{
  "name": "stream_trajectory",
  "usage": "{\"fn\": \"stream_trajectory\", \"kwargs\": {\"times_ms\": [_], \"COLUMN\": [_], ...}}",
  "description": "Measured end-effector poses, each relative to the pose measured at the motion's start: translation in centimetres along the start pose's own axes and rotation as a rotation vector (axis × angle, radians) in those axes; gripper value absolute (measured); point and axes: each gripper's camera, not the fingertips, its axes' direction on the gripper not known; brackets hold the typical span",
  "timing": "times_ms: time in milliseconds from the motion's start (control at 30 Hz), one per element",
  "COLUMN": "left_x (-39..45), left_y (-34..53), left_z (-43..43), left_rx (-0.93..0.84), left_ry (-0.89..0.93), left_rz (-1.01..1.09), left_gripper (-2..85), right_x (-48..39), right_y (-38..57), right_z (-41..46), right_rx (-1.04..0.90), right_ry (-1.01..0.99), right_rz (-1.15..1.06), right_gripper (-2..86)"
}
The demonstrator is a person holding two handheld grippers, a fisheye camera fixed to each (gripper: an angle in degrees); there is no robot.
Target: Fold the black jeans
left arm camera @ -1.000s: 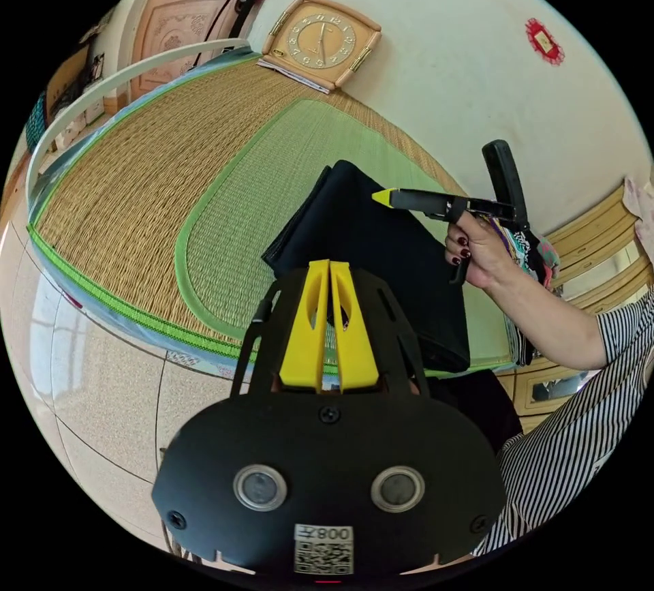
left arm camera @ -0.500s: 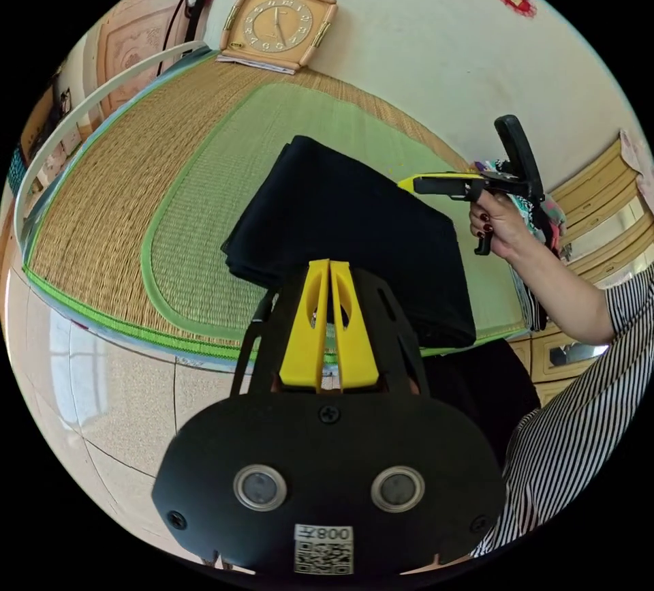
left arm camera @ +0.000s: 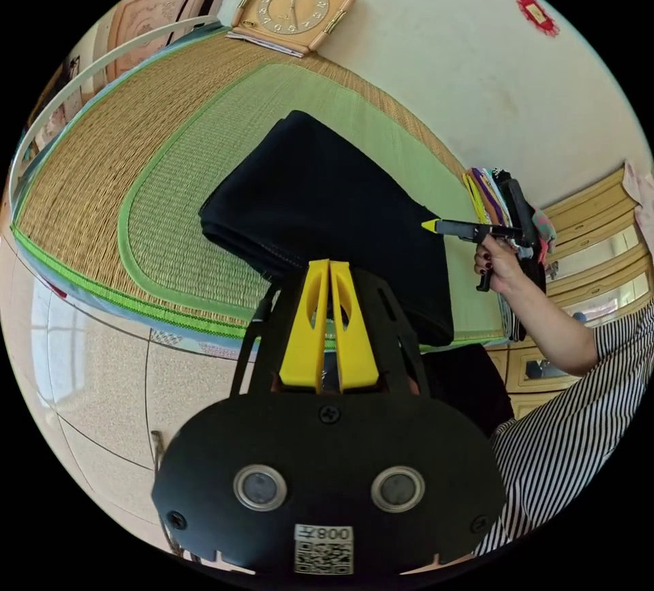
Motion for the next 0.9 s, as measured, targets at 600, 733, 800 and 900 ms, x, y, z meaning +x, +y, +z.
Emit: {"fn": "stream_trajectory", "kwargs": {"times_ms": [600, 733, 800, 900], "left_x": [9.7, 11.6, 12.7, 14.4], "left_y": [3.4, 4.7, 4.9, 4.8], "left_z": [5.8, 7.1, 7.7, 9.1], "left_rx": [-0.143, -0.157, -0.165, -0.216], "left_ry": [0.185, 0.248, 0.257, 0.289], "left_rz": [0.032, 0.010, 0.020, 0.045], "left_gripper": [0.3, 0.8, 1.3, 3.3], "right_x": [5.3, 5.9, 7.1, 8.7], "right_y": [12.7, 16.4, 17.6, 19.0], "right_z": [1.3, 7.0, 7.5, 7.2], "right_rx": [0.042, -0.114, -0.070, -0.048], "right_ry": [-0.240, -0.283, -0.316, -0.372], "right_rz": [0.046, 0.067, 0.122, 0.125], "right_gripper": [0.1, 0.1, 0.1, 0.2]}}
